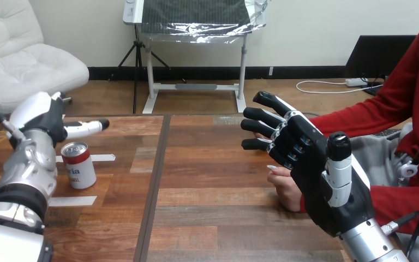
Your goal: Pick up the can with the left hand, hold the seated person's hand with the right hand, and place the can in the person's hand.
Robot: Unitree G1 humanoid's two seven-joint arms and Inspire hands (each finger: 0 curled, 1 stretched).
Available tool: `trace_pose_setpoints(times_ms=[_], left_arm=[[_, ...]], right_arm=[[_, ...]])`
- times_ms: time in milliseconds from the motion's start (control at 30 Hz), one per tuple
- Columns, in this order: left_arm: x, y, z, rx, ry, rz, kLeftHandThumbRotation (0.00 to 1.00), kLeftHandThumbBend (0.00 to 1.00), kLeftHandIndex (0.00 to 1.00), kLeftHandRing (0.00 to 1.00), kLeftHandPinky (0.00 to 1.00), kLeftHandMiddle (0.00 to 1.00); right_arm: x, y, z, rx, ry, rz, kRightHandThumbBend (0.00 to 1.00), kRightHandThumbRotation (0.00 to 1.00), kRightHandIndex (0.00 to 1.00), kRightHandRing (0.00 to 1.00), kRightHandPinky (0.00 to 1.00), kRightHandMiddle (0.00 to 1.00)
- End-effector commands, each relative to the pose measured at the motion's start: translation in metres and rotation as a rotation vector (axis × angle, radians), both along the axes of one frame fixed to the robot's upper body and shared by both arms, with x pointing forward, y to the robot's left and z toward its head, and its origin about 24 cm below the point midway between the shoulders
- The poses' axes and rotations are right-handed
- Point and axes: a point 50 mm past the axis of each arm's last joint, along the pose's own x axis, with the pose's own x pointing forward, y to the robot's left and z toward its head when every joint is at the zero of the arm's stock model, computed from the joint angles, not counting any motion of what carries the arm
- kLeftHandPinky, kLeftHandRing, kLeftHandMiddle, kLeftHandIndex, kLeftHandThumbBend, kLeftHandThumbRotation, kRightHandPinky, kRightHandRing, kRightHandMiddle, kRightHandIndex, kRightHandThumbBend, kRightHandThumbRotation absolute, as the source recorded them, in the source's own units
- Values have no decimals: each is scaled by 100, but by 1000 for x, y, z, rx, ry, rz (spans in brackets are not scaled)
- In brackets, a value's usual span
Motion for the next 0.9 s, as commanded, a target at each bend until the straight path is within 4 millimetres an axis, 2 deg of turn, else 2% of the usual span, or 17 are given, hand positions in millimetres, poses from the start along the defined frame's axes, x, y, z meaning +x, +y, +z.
trace_pose_setpoints(times_ms=[0, 367, 867], left_arm=[[9, -8, 11, -17, -29, -16, 58, 79, 95, 97, 92, 98], [6, -6, 6, -41, 11, 17, 57, 79, 92, 91, 82, 93], [4, -4, 2, -28, 47, 18, 56, 79, 91, 90, 80, 92]], right_arm=[[7, 3, 22, 24, -107, 8, 93, 100, 88, 83, 74, 84], [7, 3, 22, 22, -107, 7, 93, 100, 88, 83, 73, 84], [7, 3, 23, 26, -108, 12, 94, 100, 88, 83, 73, 84]])
